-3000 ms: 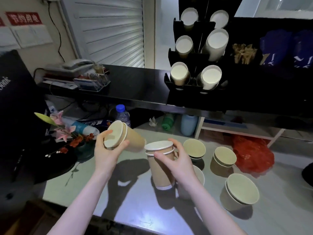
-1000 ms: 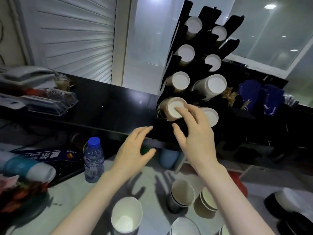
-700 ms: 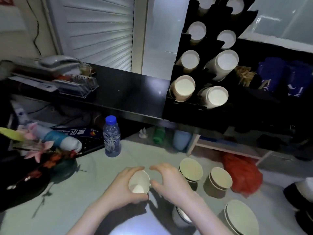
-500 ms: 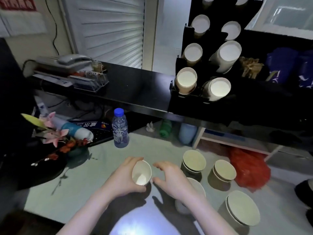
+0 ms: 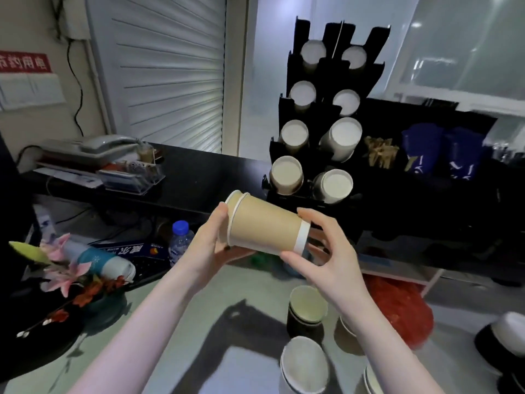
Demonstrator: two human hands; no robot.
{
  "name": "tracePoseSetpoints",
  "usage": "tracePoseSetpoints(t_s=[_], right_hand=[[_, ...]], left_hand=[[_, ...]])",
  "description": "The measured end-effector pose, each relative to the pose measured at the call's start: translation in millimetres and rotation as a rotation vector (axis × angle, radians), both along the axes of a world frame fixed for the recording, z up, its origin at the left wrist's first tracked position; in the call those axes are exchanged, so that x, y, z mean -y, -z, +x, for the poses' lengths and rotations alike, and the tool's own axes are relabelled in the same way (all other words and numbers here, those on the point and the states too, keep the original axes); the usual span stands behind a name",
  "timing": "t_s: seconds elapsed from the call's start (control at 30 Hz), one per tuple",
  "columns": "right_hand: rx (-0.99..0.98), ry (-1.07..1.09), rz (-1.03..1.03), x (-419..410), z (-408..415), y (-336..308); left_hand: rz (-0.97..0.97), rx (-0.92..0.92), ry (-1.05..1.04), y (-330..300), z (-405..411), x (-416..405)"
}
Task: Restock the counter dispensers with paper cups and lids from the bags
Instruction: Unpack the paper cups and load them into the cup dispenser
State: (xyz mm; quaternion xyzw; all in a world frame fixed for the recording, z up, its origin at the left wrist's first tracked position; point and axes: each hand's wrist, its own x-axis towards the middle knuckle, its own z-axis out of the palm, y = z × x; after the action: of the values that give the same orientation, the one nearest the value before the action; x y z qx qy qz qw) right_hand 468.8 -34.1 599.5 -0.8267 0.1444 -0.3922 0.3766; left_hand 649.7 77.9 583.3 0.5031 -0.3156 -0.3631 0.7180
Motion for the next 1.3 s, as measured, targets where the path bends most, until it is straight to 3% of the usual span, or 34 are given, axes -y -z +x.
tracePoseSetpoints(t_s=[0.1, 0.2, 0.3, 0.37, 0.77, 1.1, 1.3], right_hand=[[0.135, 0.121, -0.083, 19, 2, -47], [0.222, 0.287, -0.209, 45, 6, -91], [0.196, 0.437, -0.383, 68, 24, -131], [0.105, 0.489, -0.495, 80, 42, -148], [-0.467, 0.534, -0.913, 119, 145, -146], [-0.526, 0.564, -1.0, 142, 161, -129], [-0.474, 0.473, -0.914, 150, 168, -121]], left_hand=[[-0.055, 0.167, -0.018, -35, 17, 40], [-0.096, 0.468, -0.154, -55, 38, 78], [-0.035, 0.841, -0.275, -68, 63, 113], [-0.012, 0.983, -0.269, -72, 74, 131], [-0.103, 0.954, -0.251, -49, 101, 163], [-0.09, 0.984, -0.24, -50, 102, 160], [-0.035, 0.963, -0.234, -52, 98, 161]])
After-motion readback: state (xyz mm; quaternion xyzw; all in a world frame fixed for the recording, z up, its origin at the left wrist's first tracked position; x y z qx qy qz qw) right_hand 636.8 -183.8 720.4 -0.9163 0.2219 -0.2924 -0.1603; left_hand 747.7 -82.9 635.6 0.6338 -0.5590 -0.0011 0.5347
